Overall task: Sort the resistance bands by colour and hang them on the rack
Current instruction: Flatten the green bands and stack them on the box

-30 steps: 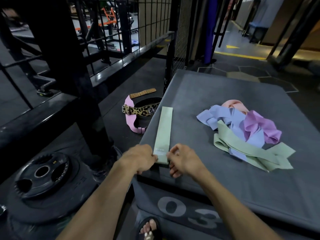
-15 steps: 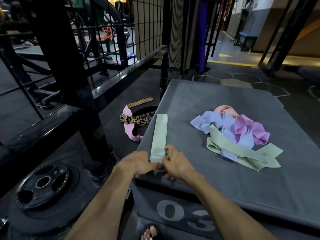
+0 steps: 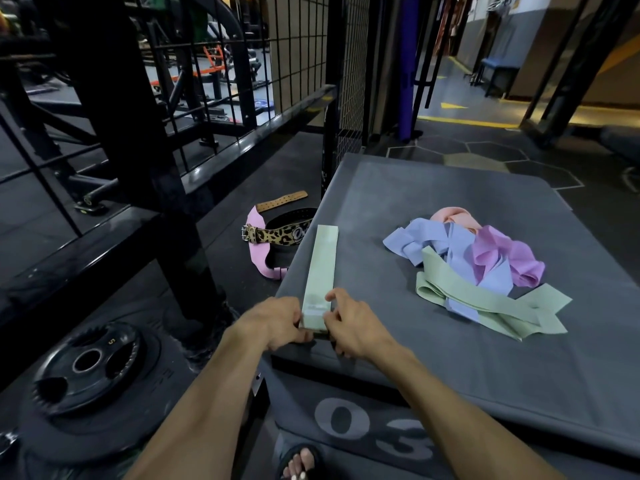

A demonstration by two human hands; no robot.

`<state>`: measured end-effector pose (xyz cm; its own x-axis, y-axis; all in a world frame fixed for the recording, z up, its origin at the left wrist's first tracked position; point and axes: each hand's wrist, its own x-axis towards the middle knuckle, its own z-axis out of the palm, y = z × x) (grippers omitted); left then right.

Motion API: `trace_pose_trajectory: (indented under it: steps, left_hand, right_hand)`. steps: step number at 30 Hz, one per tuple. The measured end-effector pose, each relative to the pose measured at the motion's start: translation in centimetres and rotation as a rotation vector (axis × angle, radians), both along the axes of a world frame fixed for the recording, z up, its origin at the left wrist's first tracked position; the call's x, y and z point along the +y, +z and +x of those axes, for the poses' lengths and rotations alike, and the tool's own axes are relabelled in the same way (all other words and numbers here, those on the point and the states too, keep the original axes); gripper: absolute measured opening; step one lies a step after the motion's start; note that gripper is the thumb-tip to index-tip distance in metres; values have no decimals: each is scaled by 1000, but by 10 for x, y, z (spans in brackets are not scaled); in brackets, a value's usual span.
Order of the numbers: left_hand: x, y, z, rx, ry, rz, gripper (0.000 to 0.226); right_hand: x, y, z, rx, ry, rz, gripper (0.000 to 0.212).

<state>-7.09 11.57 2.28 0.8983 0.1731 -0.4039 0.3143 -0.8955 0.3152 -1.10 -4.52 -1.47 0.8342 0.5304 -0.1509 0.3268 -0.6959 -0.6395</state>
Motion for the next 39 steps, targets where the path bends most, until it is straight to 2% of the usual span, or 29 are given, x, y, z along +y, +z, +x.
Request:
trace_pose_trajectory:
  steps: [3,6,8,11,14,18,22,25,30,34,37,39]
  left_hand:
    - [7,-4,0,22,23,-59,45]
    - [15,-4,1,58,85,-174,51]
    - [17,-1,5,-31,157,-231,50]
    - [12,-7,24,-302,257,-247,36]
    - [7,-21,50,-399,249,-230,32]
    - [3,-29,76,-396,302,-171,28]
    - [4,-36,86,-439,317,-166,35]
    - [7,-38,85,-452,295,-175,33]
    - [6,-35,84,-461,294,-183,27]
    - [-9,-21,81,-558,263,-162,24]
    - [-34,-9,80,-597,133,-173,21]
    - [-52,-3,80,-599,75,-193,18]
  right_hand:
    - [-5,7,3,108,-15,56,28]
    - [-9,14,15,181,-125,141,25]
    - [-6,16,29,202,-205,190,29]
    - [5,15,52,311,-321,298,35]
    - [14,13,67,327,-339,258,25]
    - [19,10,69,211,-298,216,16]
    - [22,1,73,63,-236,93,21]
    - [23,-1,74,44,-227,65,22]
    - [6,9,74,96,-239,137,24]
    - [-61,36,87,-156,-285,66,26]
    - [-123,50,101,-351,-347,-33,28]
    - [-153,48,112,-411,-376,-135,35]
